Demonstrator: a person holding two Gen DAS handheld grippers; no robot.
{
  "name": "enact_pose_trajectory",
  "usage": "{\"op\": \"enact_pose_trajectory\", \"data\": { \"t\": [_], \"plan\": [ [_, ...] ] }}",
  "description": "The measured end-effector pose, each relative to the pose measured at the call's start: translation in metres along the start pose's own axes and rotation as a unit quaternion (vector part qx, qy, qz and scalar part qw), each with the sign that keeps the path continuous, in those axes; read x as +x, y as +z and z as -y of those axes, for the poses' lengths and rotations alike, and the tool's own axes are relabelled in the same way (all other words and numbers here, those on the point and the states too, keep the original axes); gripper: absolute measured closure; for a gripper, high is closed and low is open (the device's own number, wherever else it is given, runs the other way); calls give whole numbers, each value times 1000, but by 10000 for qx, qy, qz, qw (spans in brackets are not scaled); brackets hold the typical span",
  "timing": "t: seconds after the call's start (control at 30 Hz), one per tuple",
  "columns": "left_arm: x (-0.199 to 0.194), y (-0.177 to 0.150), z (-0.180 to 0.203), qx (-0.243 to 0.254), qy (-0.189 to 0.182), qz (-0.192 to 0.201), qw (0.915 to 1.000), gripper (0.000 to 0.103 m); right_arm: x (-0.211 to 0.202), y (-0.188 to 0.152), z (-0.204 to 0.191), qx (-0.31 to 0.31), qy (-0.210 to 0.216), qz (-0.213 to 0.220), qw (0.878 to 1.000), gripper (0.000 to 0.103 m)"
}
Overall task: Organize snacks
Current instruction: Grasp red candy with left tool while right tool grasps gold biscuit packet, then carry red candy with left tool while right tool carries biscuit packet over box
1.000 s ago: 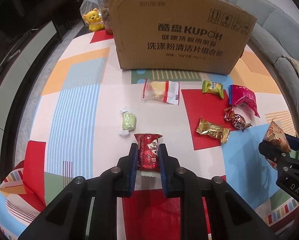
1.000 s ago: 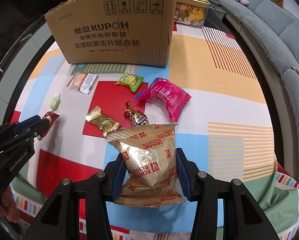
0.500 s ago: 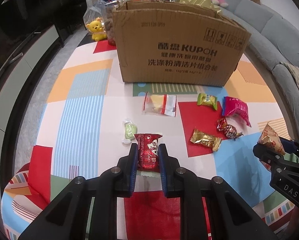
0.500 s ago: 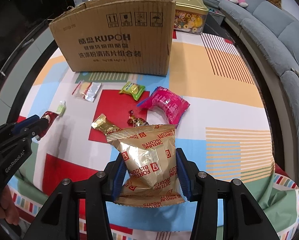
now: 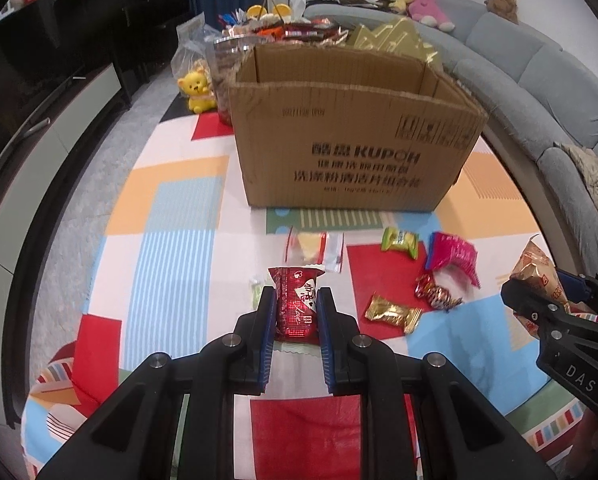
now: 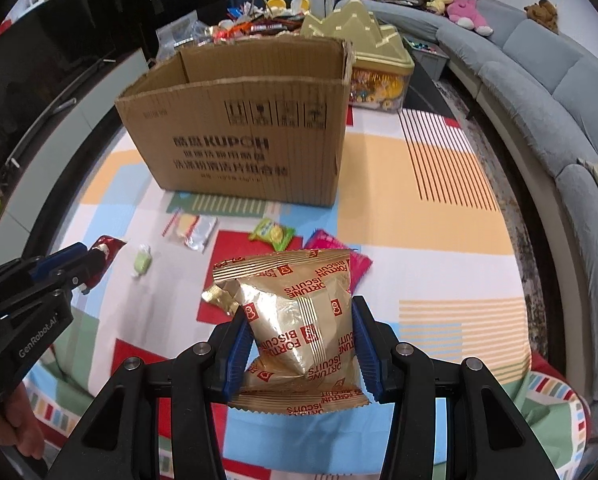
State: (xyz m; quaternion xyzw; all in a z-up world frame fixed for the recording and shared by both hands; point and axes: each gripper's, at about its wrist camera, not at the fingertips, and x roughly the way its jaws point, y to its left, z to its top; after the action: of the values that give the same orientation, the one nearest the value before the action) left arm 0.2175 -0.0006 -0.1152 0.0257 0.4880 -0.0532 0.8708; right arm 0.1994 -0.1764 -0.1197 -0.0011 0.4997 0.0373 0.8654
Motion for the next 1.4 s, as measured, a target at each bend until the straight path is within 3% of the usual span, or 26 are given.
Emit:
{"op": "enact_pose_trajectory", "data": {
  "t": [0.93, 1.4],
  "plan": [
    [-54, 78, 7, 161, -48, 702, 9974, 82, -48, 67, -9, -7, 264, 793, 9965, 55],
    [-62, 116, 8, 245, -98, 926, 9954, 82, -56, 107, -6, 28, 244, 1070, 9940, 55]
  ]
}}
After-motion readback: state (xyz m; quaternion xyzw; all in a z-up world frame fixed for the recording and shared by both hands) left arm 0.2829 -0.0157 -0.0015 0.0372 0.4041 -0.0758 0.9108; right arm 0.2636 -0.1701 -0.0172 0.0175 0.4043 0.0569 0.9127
